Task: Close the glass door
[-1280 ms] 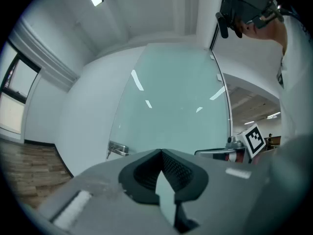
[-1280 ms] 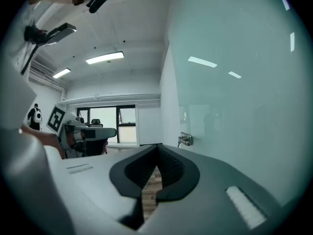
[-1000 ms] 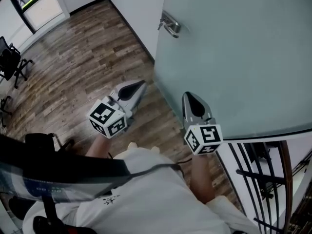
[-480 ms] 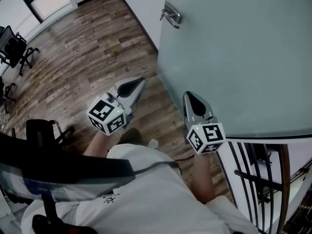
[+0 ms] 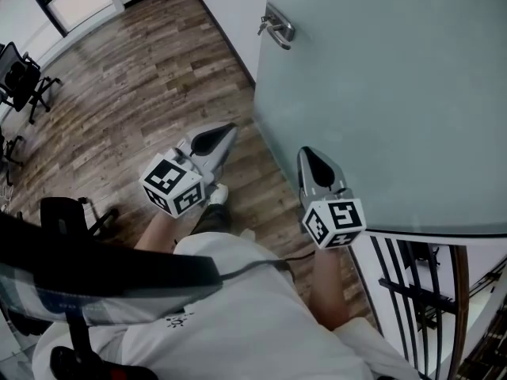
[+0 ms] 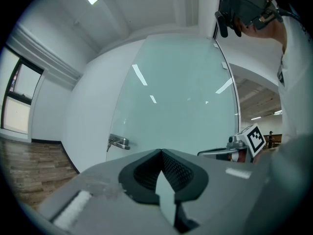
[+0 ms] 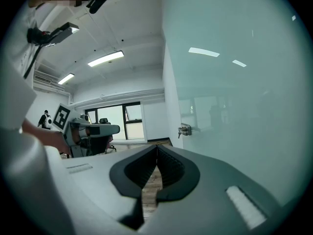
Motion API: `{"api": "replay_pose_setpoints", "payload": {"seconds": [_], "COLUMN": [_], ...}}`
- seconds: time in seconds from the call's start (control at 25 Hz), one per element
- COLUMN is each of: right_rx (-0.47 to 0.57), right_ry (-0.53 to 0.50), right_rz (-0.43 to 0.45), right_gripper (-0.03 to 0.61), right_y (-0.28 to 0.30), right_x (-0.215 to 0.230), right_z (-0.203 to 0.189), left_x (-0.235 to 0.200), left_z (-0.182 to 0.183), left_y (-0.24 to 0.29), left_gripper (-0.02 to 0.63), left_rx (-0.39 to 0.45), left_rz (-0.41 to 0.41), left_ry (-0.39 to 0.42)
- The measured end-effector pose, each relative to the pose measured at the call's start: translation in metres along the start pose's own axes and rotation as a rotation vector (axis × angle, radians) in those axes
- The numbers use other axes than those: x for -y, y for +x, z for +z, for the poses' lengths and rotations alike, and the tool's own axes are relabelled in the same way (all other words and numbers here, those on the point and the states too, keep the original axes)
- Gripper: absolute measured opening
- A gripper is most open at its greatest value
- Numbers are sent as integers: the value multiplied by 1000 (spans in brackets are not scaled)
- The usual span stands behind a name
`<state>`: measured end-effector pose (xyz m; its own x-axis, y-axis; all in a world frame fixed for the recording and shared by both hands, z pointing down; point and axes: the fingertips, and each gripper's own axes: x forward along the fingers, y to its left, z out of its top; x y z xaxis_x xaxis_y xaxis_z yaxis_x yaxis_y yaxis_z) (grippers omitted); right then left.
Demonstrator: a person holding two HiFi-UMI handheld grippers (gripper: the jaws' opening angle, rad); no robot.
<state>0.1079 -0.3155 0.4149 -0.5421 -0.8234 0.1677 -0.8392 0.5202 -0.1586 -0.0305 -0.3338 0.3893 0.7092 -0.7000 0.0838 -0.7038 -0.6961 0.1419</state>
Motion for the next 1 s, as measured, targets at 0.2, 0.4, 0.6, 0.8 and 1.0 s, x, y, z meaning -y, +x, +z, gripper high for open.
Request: {"api": "replay_pose_setpoints", "payload": {"seconds": [0.2, 0.4, 0.6, 0.8, 1.0], "right_rx": [6, 4, -28, -55, -71], "right_ry": [2, -20, -72, -98, -113], "right_rz": [-46, -64, -111, -148, -185], "right_gripper": [9, 9, 9, 11, 11], "right_y": [39, 90, 139, 183, 217], "right_x": [16, 22, 31, 36, 44], "right_z": [10, 26, 39, 44, 49], "left_x": [-36, -77, -113, -154, -182], "left_z": [6, 15, 28, 33, 34], "left_y": [23, 46, 67, 80, 92], "left_gripper": [5, 5, 5, 5, 5], "left_rx": [2, -1, -10, -16, -23], "left_rz": [-34, -76, -142, -189, -247], "left_ry": [-6, -10, 2, -8, -6]}}
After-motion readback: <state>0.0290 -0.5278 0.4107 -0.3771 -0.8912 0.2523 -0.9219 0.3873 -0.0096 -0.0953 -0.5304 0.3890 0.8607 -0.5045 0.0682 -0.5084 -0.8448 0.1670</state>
